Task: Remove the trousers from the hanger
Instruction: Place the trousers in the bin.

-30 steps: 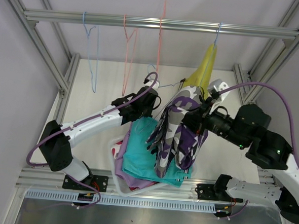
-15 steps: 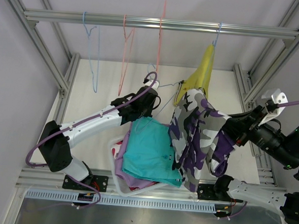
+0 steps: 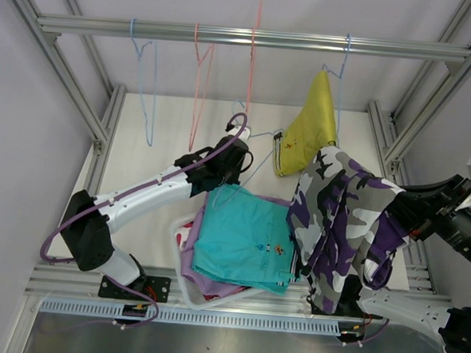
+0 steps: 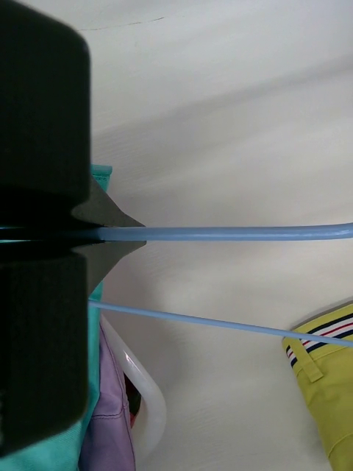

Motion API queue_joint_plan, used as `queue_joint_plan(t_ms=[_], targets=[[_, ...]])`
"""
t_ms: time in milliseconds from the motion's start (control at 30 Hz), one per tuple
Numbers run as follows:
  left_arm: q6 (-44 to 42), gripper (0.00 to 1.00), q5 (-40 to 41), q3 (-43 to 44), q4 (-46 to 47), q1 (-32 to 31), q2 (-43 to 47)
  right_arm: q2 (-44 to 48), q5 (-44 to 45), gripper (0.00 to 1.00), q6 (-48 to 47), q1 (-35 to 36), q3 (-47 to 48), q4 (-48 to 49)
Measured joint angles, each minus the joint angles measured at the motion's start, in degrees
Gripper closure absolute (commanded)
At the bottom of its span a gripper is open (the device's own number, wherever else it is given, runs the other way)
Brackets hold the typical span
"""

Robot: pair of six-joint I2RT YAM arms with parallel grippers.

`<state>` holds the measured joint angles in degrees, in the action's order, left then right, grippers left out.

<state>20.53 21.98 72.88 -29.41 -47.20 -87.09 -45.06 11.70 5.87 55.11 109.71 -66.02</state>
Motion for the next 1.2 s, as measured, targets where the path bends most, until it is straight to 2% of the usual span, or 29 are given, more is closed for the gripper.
queue_joint_plan(t_ms=[233, 433, 800, 1200], targets=[[0.0, 0.99, -0.2, 0.0, -0.2, 0.0, 0.5, -0.1, 0.0, 1.00, -0.5, -0.8, 3.2, -2.7], [0.0, 0.99, -0.2, 0.0, -0.3, 0.0, 0.7, -0.1, -0.5, 1.00, -0.5, -1.0, 2.2, -2.6], [0.0, 0.99, -1.4, 0.0, -0.4, 0.0, 1.0, -0.1, -8.1, 1.00, 1.2, -1.3, -21.0, 11.8], [0.0, 1.00, -2.7, 0.7, -0.9, 0.1, 1.0, -4.6, -14.1, 1.00, 3.9, 0.5, -29.0, 25.2]])
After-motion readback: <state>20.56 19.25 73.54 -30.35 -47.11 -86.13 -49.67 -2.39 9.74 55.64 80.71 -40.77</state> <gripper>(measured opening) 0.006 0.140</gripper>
